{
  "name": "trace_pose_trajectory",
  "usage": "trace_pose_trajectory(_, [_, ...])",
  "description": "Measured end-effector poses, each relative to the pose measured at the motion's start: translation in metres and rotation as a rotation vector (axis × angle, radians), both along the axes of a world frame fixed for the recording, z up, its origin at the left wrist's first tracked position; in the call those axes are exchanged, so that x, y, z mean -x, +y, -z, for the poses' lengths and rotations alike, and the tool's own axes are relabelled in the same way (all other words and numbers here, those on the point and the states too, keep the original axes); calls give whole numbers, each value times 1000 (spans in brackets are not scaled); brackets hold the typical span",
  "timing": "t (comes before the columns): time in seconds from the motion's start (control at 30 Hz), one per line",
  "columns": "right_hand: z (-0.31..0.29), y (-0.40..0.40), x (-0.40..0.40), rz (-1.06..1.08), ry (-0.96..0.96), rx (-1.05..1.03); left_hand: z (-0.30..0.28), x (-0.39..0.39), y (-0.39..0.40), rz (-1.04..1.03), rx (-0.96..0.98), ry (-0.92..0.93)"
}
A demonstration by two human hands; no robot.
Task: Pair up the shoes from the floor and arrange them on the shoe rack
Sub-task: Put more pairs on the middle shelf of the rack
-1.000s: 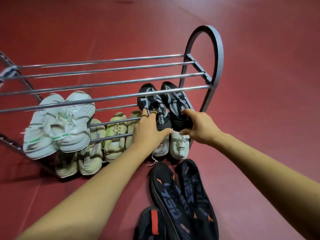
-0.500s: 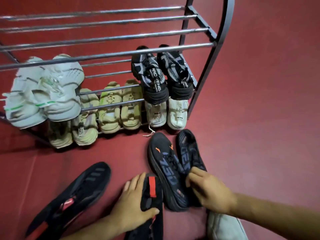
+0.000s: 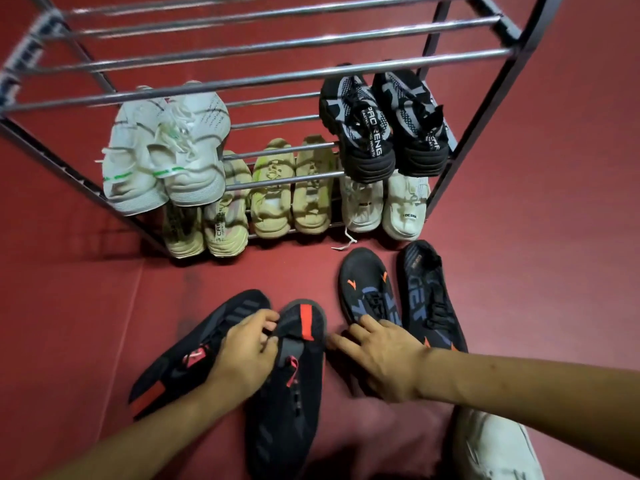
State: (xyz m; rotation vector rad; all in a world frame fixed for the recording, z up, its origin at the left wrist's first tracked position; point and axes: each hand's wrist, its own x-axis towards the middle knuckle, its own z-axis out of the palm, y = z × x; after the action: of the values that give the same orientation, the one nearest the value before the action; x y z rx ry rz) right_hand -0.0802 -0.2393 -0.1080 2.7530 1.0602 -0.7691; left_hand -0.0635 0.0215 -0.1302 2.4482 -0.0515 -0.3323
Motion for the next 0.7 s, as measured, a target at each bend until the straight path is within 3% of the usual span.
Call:
trace_pose_trajectory(0.13, [6, -4, -4, 67, -45, -152, -7, -11, 45, -14, -47, -62])
trace_pose_trajectory(0.23, [-1, -13, -19, 401, -144, -215, -9, -11, 75, 85, -360, -169])
trace_pose_trajectory(0.3, [-2, -22, -31, 681, -56, -130, -7, -7, 92, 82, -524, -3])
trace_pose_trajectory(0.4, [6, -29, -41, 917, 96, -160, -7, -2, 103, -15, -531, 314])
trace_pose_trajectory(0.53, [13, -25, -40, 1043, 207, -263, -23, 0, 97, -2, -559, 214])
trace_pose_trajectory(0.7, [23, -29, -22, 901, 240, -328, -61, 2, 79, -61, -454, 230])
